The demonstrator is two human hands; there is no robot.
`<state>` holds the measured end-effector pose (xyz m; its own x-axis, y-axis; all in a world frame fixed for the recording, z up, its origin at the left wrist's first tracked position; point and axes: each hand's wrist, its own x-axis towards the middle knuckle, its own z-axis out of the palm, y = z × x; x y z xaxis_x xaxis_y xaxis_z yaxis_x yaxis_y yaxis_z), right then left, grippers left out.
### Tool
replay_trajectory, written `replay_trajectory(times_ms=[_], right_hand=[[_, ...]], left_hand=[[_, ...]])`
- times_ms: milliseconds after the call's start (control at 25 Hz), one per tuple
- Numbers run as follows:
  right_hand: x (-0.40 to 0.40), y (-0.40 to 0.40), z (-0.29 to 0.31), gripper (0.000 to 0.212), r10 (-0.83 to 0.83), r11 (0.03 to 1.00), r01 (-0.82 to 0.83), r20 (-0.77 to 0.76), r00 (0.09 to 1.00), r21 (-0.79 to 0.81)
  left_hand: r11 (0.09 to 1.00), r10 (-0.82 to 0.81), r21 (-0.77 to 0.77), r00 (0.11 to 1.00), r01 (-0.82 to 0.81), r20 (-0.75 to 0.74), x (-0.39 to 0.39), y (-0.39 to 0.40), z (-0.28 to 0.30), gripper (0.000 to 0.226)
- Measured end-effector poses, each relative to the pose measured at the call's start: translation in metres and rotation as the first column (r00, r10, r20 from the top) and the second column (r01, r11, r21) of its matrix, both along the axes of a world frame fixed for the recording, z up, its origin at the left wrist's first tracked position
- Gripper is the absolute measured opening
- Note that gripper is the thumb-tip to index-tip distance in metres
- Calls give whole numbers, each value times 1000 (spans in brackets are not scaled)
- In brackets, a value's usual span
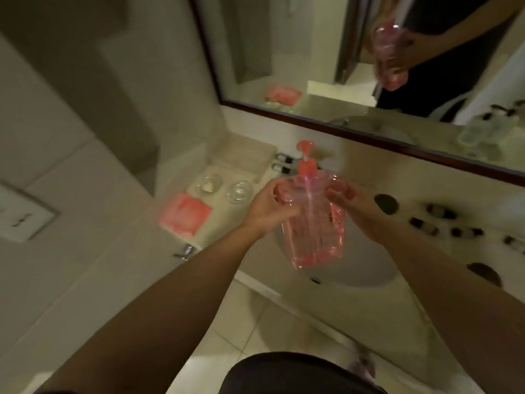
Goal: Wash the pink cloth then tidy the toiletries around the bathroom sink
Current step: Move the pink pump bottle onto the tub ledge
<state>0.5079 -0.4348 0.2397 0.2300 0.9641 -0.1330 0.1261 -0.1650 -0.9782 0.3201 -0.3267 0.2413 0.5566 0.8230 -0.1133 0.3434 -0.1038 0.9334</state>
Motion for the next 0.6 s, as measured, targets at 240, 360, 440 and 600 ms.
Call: replay_trajectory(times_ms=[240, 360, 440, 600], right_hand=[[-104, 77, -14, 48, 169, 986, -169, 29, 985, -9], [-130, 113, -24, 51, 256, 965, -256, -14, 967, -57], [-139, 140, -28, 51, 285, 954, -290, -71, 956, -76], [-143, 195, -31, 51, 317, 946, -319, -55, 947, -52]], left_hand=[[989, 147, 48, 981, -141, -127, -121, 43, -1, 64], [972, 228, 94, 958, -215, -175, -152, 61, -11, 67], [958, 281, 113, 940, -263, -192, -162, 77, -16, 70], [937, 349, 110, 910, -332, -223, -165, 118, -11, 75]])
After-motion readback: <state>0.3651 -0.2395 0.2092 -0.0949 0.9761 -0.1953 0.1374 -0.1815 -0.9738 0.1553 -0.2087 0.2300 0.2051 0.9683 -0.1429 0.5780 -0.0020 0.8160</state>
